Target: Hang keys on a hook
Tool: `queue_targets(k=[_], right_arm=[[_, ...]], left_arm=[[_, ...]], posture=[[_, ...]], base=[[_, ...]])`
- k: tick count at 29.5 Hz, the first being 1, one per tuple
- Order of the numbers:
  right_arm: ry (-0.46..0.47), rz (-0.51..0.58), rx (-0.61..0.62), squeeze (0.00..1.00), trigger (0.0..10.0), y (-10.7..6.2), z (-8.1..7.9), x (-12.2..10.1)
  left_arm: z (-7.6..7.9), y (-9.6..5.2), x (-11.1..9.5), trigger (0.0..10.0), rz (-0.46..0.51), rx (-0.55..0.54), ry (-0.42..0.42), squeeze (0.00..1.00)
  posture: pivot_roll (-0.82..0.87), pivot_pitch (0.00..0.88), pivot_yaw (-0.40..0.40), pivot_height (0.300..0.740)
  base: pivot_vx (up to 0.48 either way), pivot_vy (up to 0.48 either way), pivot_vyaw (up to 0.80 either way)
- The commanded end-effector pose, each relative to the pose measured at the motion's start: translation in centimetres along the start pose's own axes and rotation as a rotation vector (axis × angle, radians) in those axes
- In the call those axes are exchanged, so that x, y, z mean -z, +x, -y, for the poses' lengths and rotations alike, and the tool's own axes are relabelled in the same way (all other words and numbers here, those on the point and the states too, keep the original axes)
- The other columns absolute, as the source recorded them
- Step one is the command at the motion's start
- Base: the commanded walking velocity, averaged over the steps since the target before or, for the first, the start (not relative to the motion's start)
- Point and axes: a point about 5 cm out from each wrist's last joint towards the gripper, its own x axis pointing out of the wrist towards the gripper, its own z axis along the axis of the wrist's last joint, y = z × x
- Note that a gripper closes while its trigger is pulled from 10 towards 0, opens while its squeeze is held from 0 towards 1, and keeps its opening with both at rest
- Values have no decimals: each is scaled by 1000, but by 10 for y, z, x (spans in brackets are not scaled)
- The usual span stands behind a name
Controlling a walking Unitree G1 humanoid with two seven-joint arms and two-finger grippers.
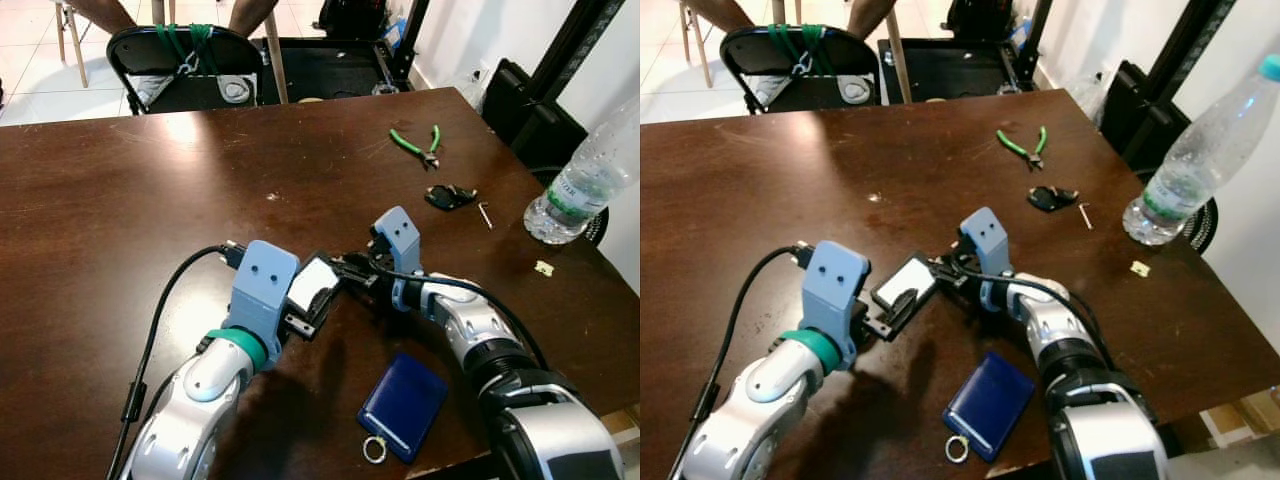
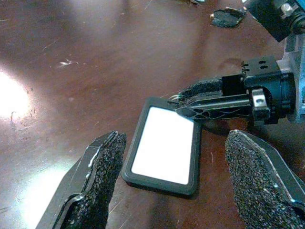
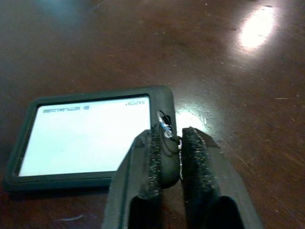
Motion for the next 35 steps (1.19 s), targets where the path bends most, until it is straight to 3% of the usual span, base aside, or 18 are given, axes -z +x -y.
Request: queue_targets(k=[1,2,3,20,21,31,35], right_arm=[[47,-78,8,0,0,-2,-4,22],[48,-69,18,0,9333,-2,-3,21],[50,-56,33,0,10000,-1,-2,18],[83,8,69,0,10000,1,1,9],[88,18,68,0,0,1,1,8],[94,55,57,0,0,1,2,2],[102,124,53,0,0,2,3,-11]], left_arm=[[1,1,5,10000,-20,5,6,0],[1,1,5,10000,-20,4,7,0],[1,1,5,10000,-20,3,8,0],[-1,0,5,10000,-26,1,13,0],[-1,0,5,10000,-27,1,14,0],[-1,0,5,10000,-30,1,15,0],[-1,0,6,10000,-32,1,16,0]], posture=[[-90,149,16,740],[-90,149,16,740],[-84,147,17,740],[-81,151,19,740],[-81,153,20,740],[-79,156,22,740],[-79,157,24,740]], base=[[0,0,0],[0,0,0],[0,0,0],[0,0,0],[0,0,0],[0,0,0],[0,0,0]])
